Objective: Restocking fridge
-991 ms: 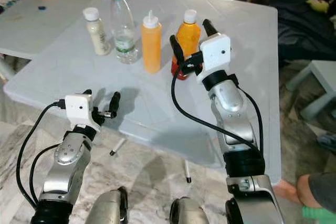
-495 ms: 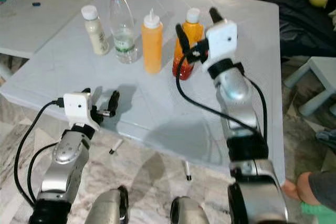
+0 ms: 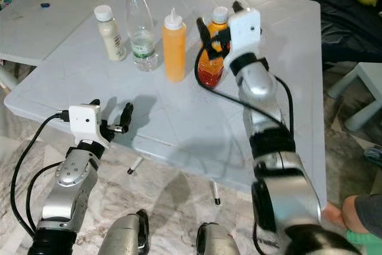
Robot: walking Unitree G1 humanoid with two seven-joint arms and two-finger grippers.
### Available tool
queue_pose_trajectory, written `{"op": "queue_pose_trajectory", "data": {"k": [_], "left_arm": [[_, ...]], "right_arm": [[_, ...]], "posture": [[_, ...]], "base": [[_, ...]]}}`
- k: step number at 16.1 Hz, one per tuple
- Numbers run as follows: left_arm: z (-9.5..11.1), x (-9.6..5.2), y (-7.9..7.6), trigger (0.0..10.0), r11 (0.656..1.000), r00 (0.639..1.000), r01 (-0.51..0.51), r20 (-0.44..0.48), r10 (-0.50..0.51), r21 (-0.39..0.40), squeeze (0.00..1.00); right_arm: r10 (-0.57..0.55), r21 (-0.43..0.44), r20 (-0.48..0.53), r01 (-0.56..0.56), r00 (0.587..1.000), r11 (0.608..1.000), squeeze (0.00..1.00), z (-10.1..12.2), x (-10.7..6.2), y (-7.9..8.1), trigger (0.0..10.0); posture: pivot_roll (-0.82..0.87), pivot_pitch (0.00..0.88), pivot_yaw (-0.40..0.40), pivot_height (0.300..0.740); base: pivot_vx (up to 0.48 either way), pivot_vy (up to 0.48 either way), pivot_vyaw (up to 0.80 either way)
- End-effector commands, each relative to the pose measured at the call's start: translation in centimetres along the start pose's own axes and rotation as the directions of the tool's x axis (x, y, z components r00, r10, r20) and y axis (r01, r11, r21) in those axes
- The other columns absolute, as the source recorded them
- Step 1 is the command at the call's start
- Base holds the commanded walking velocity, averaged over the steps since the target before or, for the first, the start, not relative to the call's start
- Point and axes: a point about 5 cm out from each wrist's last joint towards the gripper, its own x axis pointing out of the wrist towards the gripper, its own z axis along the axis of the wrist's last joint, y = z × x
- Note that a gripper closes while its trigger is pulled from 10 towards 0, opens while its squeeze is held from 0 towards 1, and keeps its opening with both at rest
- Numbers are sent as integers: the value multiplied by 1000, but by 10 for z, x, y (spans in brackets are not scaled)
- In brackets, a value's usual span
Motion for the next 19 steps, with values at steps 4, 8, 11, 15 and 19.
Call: {"op": "queue_pose_trajectory", "data": {"k": [4,8,11,15,19], "left_arm": [[1,-6,4,10000,1000,1000,-9,-10,9,17,0],[3,-6,4,10000,1000,1000,-6,-13,6,23,0],[2,-4,2,10000,1000,1000,4,-17,-4,23,0],[1,-3,0,10000,1000,1000,6,-26,-6,21,0],[0,-2,-3,10000,1000,999,10,-33,-10,15,0]], "right_arm": [[3,41,1,-4,1000,999,0,3,12,-2,0],[27,18,-18,-27,999,999,0,0,12,7,0],[21,12,-54,-20,998,1000,0,-5,10,8,0],[-5,21,-160,8,987,1000,0,-14,4,11,0],[-51,56,-257,67,965,996,0,-25,-7,10,0]], "posture": [[86,156,29,740],[86,156,35,740],[81,156,39,740],[78,155,32,740],[68,151,26,740]], "base": [[0,0,0],[0,0,0],[0,0,0],[0,0,0],[0,0,0]]}}
